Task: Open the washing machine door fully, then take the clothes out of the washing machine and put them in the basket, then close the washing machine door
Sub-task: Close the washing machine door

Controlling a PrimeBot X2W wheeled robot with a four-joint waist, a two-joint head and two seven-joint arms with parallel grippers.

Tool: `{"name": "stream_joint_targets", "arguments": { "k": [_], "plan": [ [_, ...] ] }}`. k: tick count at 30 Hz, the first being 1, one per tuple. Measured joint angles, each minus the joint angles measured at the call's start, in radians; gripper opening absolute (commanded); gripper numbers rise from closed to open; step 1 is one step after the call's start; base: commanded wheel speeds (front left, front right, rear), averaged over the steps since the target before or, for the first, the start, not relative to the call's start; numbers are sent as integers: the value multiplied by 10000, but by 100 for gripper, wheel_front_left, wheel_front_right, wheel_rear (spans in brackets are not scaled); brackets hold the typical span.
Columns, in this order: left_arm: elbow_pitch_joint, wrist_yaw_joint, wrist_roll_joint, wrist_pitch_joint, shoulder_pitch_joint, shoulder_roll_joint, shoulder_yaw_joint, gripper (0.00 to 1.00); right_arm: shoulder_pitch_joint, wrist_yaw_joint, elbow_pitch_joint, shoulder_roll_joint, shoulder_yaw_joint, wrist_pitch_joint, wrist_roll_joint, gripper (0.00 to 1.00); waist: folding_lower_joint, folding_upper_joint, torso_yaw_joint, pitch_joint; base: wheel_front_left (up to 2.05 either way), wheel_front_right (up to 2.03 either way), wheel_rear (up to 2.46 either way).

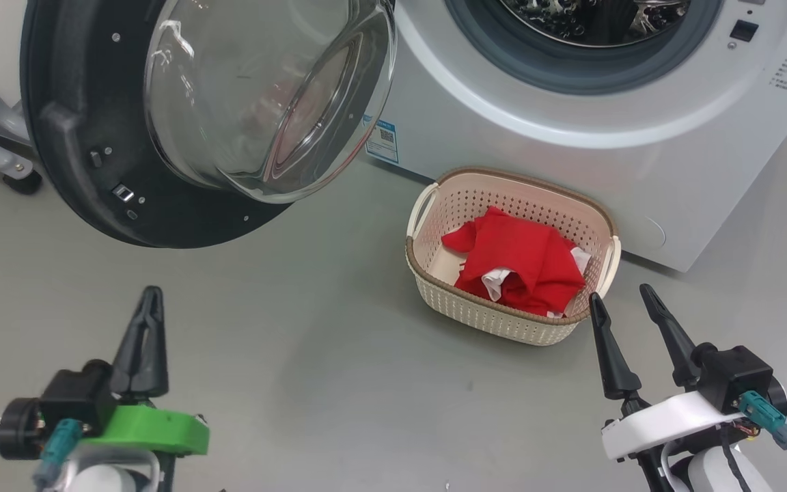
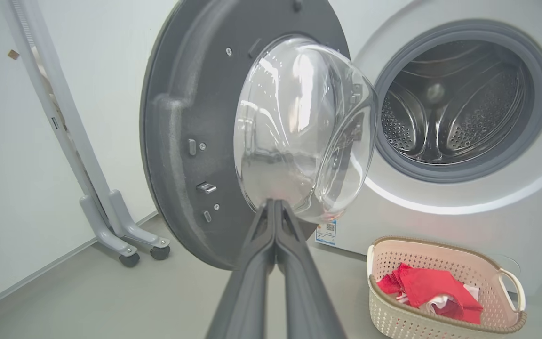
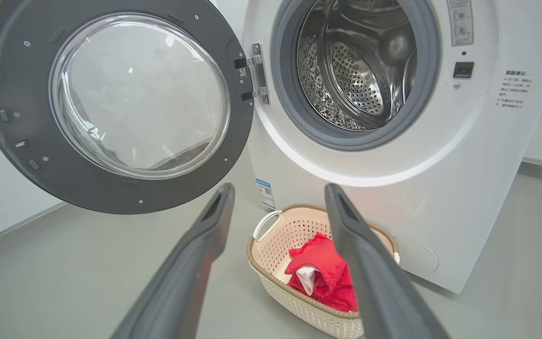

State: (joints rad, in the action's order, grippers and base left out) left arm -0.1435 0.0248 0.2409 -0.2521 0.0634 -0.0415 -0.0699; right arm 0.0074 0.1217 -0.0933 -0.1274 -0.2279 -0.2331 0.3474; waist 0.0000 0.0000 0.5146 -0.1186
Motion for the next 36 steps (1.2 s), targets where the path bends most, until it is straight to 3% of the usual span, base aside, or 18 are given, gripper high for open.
{"name": "stream_joint_targets", "arguments": {
  "k": [4, 11, 18, 27, 31, 36],
  "plan": [
    [677, -23, 178, 0, 339, -174, 696, 0, -106, 0, 134, -36, -12, 98, -69, 100, 0, 0, -127, -247, 0, 0, 0],
    [1572, -23, 577, -48, 1294, -1024, 1933, 0, -272, 0, 357, -207, -35, 309, -184, 100, 0, 0, -383, -669, 0, 0, 0],
    [1638, 92, 1592, 153, 2545, -2474, 3636, 0, -531, -2, 686, -453, 10, 529, -303, 100, 0, 0, -726, -1250, 0, 0, 0],
    [-357, 115, 4263, 1653, 4209, -3586, 6086, 0, -980, 0, 1026, -652, -31, 652, -416, 100, 0, 0, -1239, -1980, 0, 0, 0],
    [-1848, 94, 6679, 2759, 5336, -3158, 6903, 0, -1018, 0, 1018, -763, -44, 704, -416, 100, 0, 0, -1555, -2235, 0, 0, 0],
    [-3133, -614, 7929, 3615, 5944, -3141, 8126, 0, -1104, 0, 1012, -746, -121, 706, -407, 100, 1, 0, -1847, -2325, 0, 0, 0]
  ]
}}
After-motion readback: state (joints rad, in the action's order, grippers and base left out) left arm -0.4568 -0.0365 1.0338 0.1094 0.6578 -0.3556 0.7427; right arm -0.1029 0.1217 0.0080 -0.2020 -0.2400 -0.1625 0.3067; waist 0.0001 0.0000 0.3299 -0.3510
